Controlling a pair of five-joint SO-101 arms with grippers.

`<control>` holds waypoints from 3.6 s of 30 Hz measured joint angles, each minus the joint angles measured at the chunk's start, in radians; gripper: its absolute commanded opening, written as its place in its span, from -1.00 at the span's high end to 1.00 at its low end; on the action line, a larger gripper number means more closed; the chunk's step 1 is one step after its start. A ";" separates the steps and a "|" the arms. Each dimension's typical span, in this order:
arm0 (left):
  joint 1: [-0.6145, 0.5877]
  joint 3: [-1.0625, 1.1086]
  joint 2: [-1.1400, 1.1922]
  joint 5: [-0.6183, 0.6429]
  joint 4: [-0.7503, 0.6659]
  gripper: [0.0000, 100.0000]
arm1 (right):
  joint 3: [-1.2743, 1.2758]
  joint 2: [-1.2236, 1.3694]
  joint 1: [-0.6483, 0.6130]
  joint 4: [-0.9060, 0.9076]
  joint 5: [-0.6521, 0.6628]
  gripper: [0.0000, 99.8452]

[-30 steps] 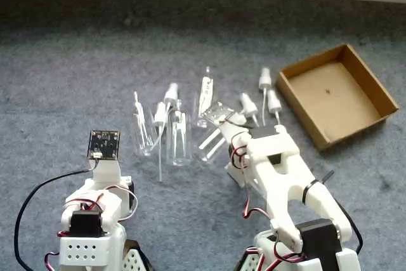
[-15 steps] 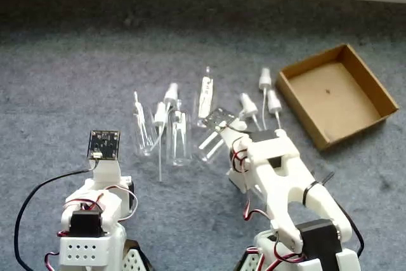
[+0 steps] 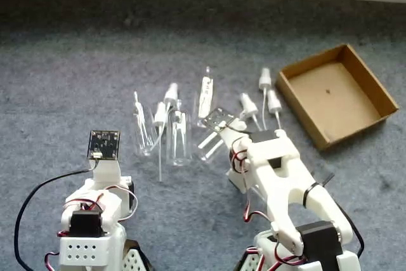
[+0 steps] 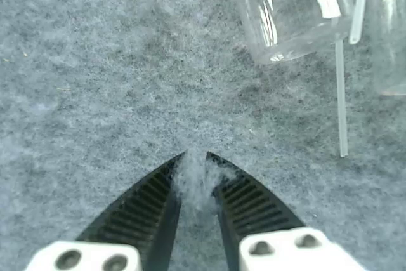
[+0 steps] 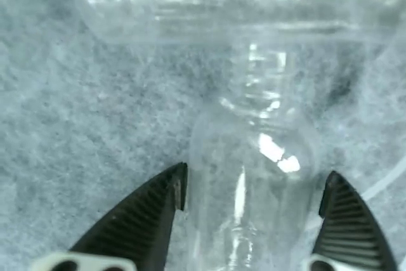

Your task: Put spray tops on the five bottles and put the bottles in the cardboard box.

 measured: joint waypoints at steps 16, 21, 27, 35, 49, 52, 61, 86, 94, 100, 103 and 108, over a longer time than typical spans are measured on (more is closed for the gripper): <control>0.000 0.000 0.000 0.000 0.000 0.99 | 0.000 0.000 0.000 0.000 0.000 0.38; 0.000 0.000 0.000 0.000 0.000 0.99 | 0.000 0.000 0.000 0.000 0.000 0.38; 0.000 0.000 0.000 0.000 0.000 0.99 | 0.000 -0.008 0.000 0.000 0.000 0.38; 0.000 0.000 0.000 0.000 0.000 0.99 | 0.002 -0.258 0.000 0.091 0.000 0.38; 0.000 0.000 0.000 0.000 0.000 0.99 | 0.178 -0.672 0.000 0.127 0.000 0.38; 0.000 0.000 0.000 0.000 0.000 0.99 | 0.178 -0.678 0.000 0.129 0.000 0.38; 0.000 0.000 0.000 0.000 0.000 0.99 | 0.158 -0.678 0.000 0.138 -0.034 0.38; 0.000 0.000 0.000 0.000 0.000 0.99 | -0.138 -0.496 0.000 0.367 -0.109 0.38; 0.000 0.000 0.000 0.000 0.000 0.99 | -0.176 -0.290 0.000 0.365 -0.112 0.38; 0.000 0.000 0.000 0.000 0.000 0.99 | -0.176 -0.221 -0.060 0.292 -0.112 0.38; 0.000 0.000 0.000 0.000 0.000 0.99 | -0.176 -0.192 -0.084 0.256 -0.112 0.38; 0.000 0.000 0.000 0.000 0.000 0.99 | -0.176 -0.106 -0.084 0.218 -0.112 0.38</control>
